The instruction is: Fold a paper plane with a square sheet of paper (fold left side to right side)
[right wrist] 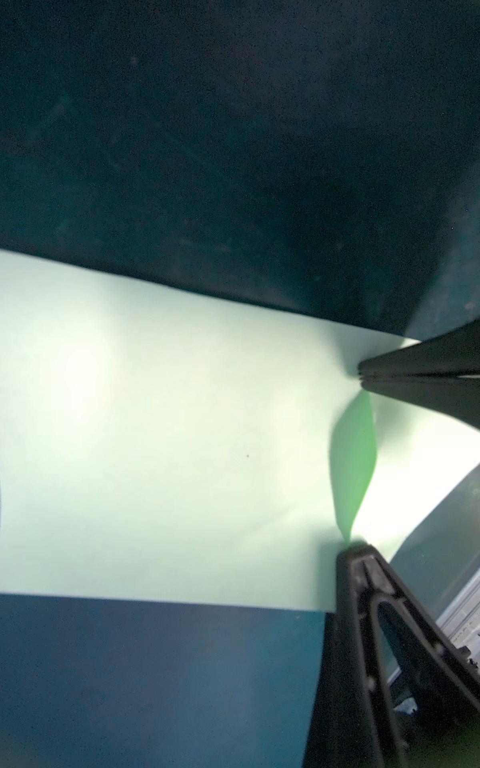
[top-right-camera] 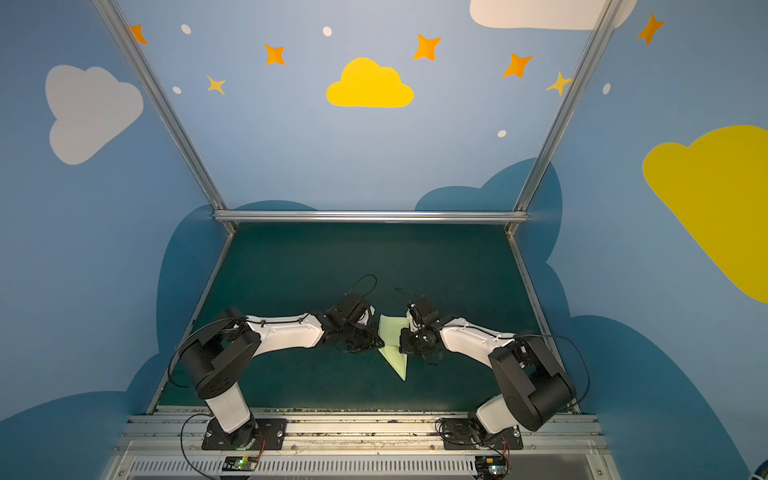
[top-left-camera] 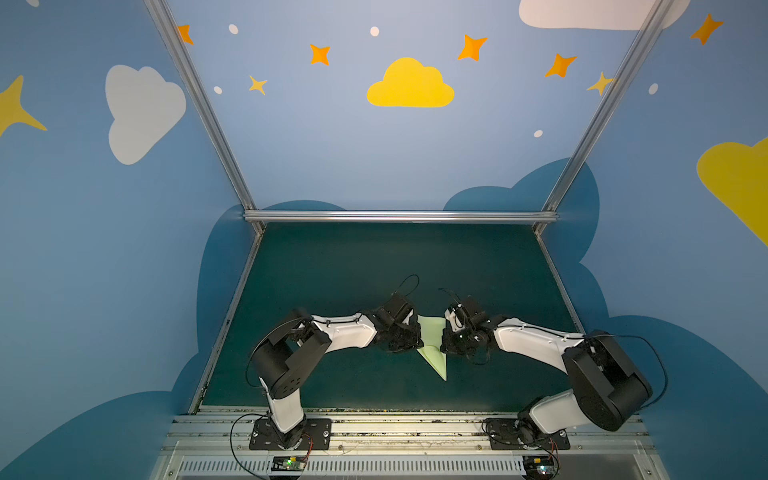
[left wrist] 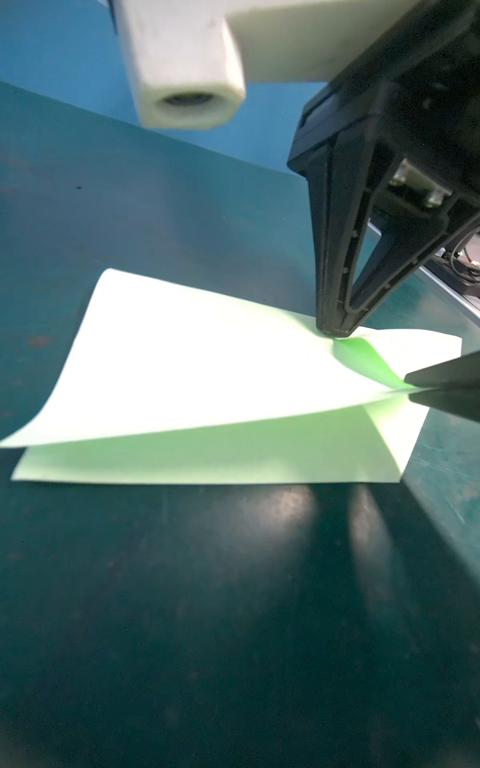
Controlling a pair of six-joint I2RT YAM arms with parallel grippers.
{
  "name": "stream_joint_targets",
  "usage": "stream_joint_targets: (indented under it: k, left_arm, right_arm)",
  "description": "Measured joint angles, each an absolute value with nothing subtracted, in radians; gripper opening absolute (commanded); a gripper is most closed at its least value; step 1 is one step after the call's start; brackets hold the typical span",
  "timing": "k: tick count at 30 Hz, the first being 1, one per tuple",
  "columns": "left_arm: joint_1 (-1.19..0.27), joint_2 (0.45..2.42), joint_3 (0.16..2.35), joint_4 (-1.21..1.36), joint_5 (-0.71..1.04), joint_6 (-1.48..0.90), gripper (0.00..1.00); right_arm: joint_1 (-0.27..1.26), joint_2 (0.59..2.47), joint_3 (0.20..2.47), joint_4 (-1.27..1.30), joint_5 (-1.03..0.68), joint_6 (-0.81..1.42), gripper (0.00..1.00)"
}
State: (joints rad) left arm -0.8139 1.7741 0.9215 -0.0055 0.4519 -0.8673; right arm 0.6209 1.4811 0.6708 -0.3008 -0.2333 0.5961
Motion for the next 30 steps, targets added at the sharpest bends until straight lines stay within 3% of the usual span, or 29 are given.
stream_joint_targets:
  k: [1, 6, 16, 21, 30]
  left_arm:
    - [-0.814, 1.774, 0.921, -0.009, 0.450, -0.867, 0.04]
    - [-0.814, 1.771, 0.918, -0.018, 0.440, -0.868, 0.04]
    - [-0.837, 1.670, 0.854, -0.063, 0.382, -0.969, 0.03]
    - [-0.865, 1.605, 0.842, -0.104, 0.327, -1.068, 0.03]
    - [-0.872, 1.577, 0.831, -0.148, 0.281, -1.187, 0.04]
  right_arm:
    - [0.621, 1.480, 0.675, -0.311, -0.233, 0.593, 0.00]
    - [0.624, 1.377, 0.700, -0.391, -0.228, 0.570, 0.22]
    - [0.797, 1.230, 0.713, -0.428, -0.187, 0.560, 0.33]
    - [0.936, 1.263, 0.715, -0.424, -0.117, 0.547, 0.44]
    - [1.056, 1.399, 0.759, -0.424, 0.030, 0.538, 0.45]
